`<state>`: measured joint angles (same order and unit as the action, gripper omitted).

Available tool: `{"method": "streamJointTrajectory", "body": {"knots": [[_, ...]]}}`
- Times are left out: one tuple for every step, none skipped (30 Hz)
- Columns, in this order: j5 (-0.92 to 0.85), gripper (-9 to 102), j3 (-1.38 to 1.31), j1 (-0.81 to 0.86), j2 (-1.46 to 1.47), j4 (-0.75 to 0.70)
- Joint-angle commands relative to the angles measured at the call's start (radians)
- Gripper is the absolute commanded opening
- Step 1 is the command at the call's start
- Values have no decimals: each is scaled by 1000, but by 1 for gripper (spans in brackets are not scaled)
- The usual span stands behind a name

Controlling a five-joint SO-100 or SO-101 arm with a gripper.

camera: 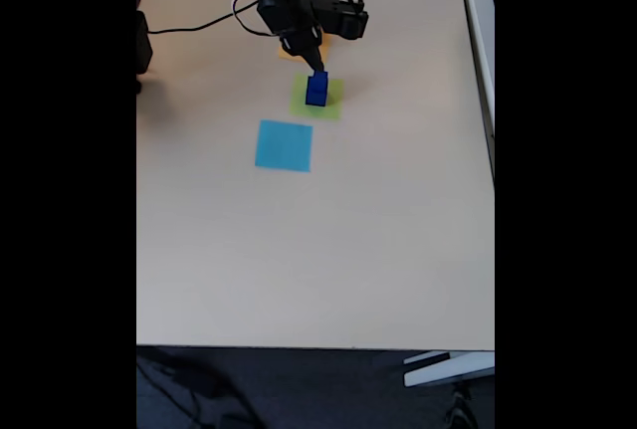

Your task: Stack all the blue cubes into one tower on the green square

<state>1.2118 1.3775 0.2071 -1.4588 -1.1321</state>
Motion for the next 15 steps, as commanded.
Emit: {"method": "streamJointTrajectory", "body": {"knots": [[-12,0,-58,18,-58,-11],[-17,0,-57,23,-57,-11],[-21,0,-55,26,-55,-11],[-26,0,-55,29,-54,-11],[-28,0,-52,31,-54,-11],[-28,0,-49,34,-54,-11],[-28,0,-48,35,-54,-11],[-28,0,-46,37,-54,-11],[-28,0,-43,38,-52,-11],[-28,0,-41,40,-51,-11],[-28,0,-37,43,-51,-11],[-28,0,-29,48,-51,-6],[-28,0,-21,54,-49,-3],[-32,0,-15,60,-46,3],[-38,0,-14,64,-43,8]]}}
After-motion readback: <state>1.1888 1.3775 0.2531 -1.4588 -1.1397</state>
